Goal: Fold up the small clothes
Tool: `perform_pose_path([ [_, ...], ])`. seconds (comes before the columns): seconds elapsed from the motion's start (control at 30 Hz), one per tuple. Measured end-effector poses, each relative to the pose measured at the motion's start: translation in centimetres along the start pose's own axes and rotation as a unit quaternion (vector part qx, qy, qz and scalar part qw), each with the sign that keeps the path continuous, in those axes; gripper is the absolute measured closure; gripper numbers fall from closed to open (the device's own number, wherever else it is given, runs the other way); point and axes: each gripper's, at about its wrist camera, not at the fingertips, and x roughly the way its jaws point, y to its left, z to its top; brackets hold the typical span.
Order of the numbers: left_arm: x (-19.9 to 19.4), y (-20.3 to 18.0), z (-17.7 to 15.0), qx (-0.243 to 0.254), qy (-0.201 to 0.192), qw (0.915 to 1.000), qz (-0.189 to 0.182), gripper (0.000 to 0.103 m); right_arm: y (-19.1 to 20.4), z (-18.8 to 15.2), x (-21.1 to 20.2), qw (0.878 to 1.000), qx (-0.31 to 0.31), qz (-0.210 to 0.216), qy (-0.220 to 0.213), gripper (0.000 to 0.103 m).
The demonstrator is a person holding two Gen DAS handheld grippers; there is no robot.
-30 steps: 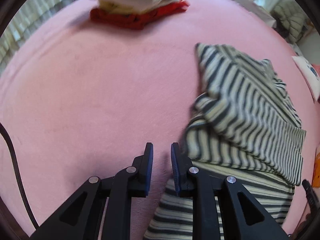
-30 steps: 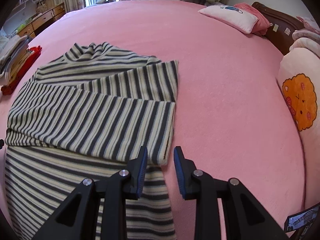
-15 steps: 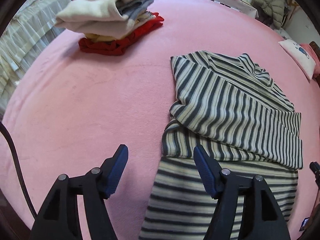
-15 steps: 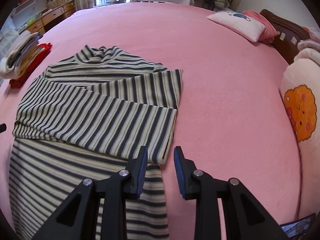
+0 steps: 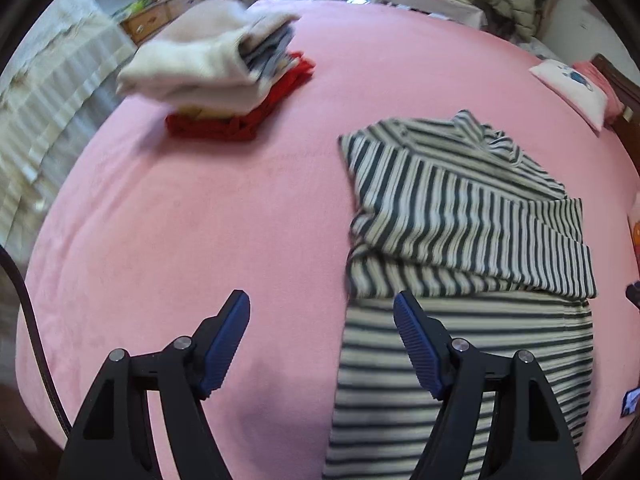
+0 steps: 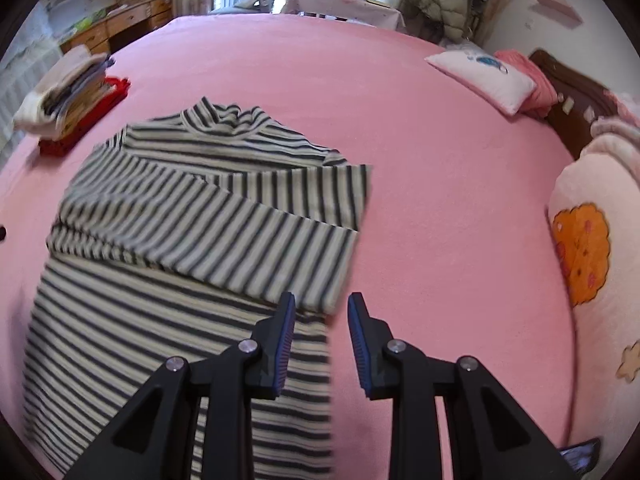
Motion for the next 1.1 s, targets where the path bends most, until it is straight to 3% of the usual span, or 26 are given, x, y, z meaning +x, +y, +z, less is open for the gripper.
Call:
perform_pose_path([
  [0.17,2.6,-2.8,5.1,0.026,-0.036,0.9982,-0.039,0.030,2.1,2.9,3.0,0.999,0.025,0.021,-0.022,0.076],
  [0.33,9.7,-6.0,9.6,0.035,0.008,0.9941,-0.102,0.030,3.1,5.1,8.6,0.999,0.037,0.033,-0.008,0.076],
  [0.4,12.2,-6.7,10.4,0.048,0.019,0.9939,-0.098,0.035,3.3,5.3,11.2,0.999,0.035,0.032,0.014,0.076],
  [0.53,16.6,-5.6,11.8,0.055,0.029,0.9970,-0.046,0.048,2.3,4.7,14.5,0.999,0.030,0.003,0.043,0.076],
  [0.63,18.5,-3.5,12.3,0.046,0.031,0.9982,-0.024,0.048,0.6,3.9,15.7,0.998,0.042,-0.008,0.044,0.076],
  [0.8,18.3,-2.4,12.6,0.082,0.017,0.9963,-0.016,0.048,-0.7,3.8,15.2,0.998,0.035,-0.021,0.037,0.076],
  [0.87,17.7,-1.7,12.8,0.076,0.022,0.9966,-0.022,0.048,-1.2,3.9,14.4,0.998,0.038,-0.033,0.036,0.076],
  [1.1,13.1,1.8,12.4,0.048,0.047,0.9919,-0.108,0.045,-2.9,2.9,9.4,0.998,0.058,0.021,0.020,0.064],
])
